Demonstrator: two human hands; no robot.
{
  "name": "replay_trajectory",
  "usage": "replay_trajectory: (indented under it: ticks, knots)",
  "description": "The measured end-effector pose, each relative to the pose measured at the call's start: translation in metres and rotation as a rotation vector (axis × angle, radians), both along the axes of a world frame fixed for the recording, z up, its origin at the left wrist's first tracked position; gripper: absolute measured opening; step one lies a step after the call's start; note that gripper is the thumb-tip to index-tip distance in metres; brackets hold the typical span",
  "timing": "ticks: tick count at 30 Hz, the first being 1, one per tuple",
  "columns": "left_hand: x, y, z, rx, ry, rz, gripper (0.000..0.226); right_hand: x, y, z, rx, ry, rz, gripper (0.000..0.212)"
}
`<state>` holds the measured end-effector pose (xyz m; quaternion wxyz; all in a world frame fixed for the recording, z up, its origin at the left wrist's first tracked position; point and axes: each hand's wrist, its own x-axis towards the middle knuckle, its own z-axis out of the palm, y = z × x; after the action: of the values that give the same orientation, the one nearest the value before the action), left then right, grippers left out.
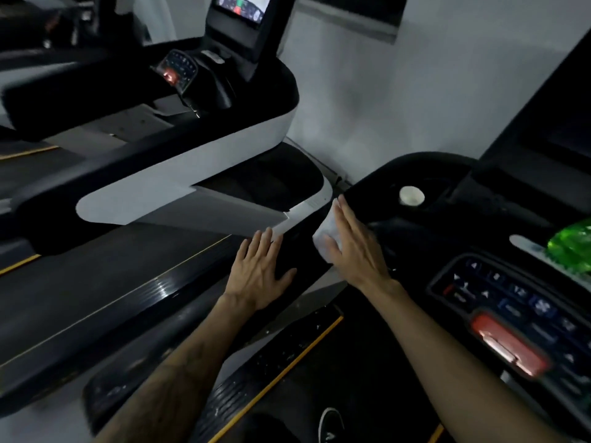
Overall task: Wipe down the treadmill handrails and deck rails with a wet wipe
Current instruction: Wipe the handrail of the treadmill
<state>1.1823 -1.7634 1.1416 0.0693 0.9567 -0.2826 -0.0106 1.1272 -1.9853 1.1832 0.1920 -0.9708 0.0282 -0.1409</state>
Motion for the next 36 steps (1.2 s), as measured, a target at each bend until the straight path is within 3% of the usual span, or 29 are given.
replay_trajectory:
  ticks: [6,11,14,18,20,23,27,31,36]
  knots:
    - [0.024,-0.034,-0.007,-0.002,0.052,0.09,0.086,0.06,-0.035,0.0,-0.146,-0.152,0.165,0.071]
    - [0.042,-0.045,-0.025,0.028,0.111,0.126,0.092,0.076,-0.031,-0.047,-0.269,0.134,0.425,0.072]
    - [0.045,-0.047,-0.035,0.011,0.137,0.146,0.096,0.079,-0.031,-0.065,-0.185,0.217,0.517,0.072]
    - [0.045,-0.048,-0.038,-0.032,0.131,0.184,0.092,0.086,-0.04,-0.071,0.032,0.157,0.44,0.065]
    - [0.044,-0.049,-0.036,-0.055,0.13,0.221,0.089,0.094,-0.045,-0.072,-0.049,0.055,0.418,0.052]
    - [0.044,-0.051,-0.033,-0.042,0.146,0.283,0.09,0.112,-0.052,-0.075,-0.169,0.068,0.437,0.044]
    - [0.038,-0.057,-0.037,-0.069,0.157,0.363,0.087,0.127,-0.047,-0.082,-0.196,0.215,0.55,0.048]
    - [0.034,-0.059,-0.042,-0.094,0.124,0.414,0.085,0.135,-0.044,-0.08,-0.218,0.16,0.67,0.047]
    - [0.032,-0.06,-0.042,-0.101,0.126,0.448,0.091,0.131,-0.054,-0.082,-0.21,0.197,0.511,0.049]
